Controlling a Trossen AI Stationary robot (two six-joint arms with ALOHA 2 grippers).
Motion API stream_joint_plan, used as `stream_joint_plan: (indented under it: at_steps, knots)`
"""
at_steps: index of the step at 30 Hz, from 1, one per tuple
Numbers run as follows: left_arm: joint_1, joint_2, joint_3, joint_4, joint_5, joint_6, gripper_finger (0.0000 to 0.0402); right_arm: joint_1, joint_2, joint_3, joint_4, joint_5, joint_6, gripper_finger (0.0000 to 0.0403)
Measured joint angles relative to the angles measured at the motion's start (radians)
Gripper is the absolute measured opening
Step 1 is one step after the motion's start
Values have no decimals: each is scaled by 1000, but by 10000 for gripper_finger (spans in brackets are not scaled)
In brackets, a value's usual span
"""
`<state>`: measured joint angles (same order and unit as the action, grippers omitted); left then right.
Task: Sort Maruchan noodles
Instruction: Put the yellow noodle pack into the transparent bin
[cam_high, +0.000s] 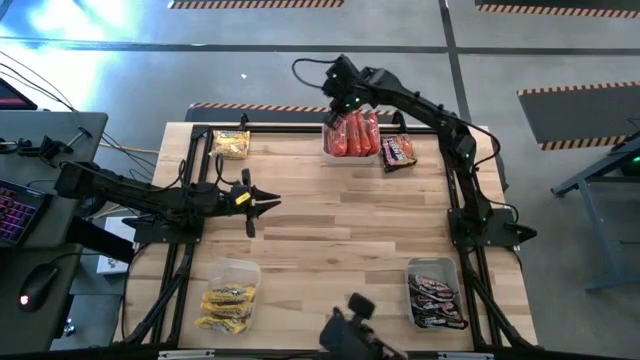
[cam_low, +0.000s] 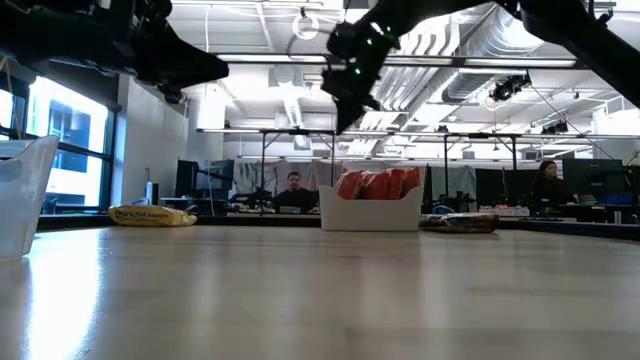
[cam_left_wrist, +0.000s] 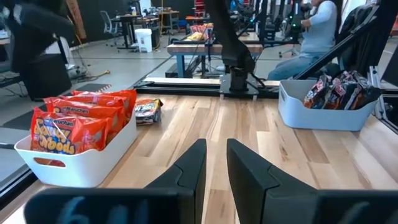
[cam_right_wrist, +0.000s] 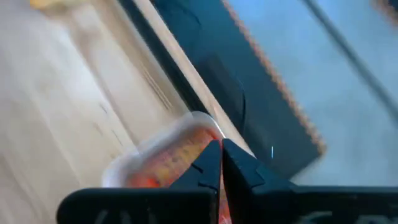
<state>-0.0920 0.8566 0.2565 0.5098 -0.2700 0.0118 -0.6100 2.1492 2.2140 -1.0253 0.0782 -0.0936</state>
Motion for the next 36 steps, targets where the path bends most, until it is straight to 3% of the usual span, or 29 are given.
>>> stream_joint_plan:
  at_steps: [3, 6, 13, 16, 19, 26, 29, 36]
  knots:
    - [0, 0, 0, 0, -3, 8, 53, 32, -20, -77, 154, -72, -60, 0]
    - [0, 0, 0, -15, -7, 11, 53, 62, -33, -237, 385, -119, -68, 0]
    - [1, 0, 0, -78, -59, -3, 53, 156, -154, -765, 1086, -127, 15, 0]
    - [6, 0, 1, -139, -134, -55, 53, 180, -246, -985, 1331, -119, 69, 0]
    - [44, 0, 38, -299, -224, -152, 52, 205, -343, -1171, 1505, -113, 117, 0]
    - [252, 43, 183, -748, -350, -373, 32, 266, -566, -1428, 1642, -62, 115, 0]
    - [379, 82, 239, -830, -288, -388, 36, 284, -650, -1490, 1636, -60, 116, 0]
    - [587, 246, 350, -915, -136, -167, 93, 320, -773, -1581, 1637, -58, 112, 0]
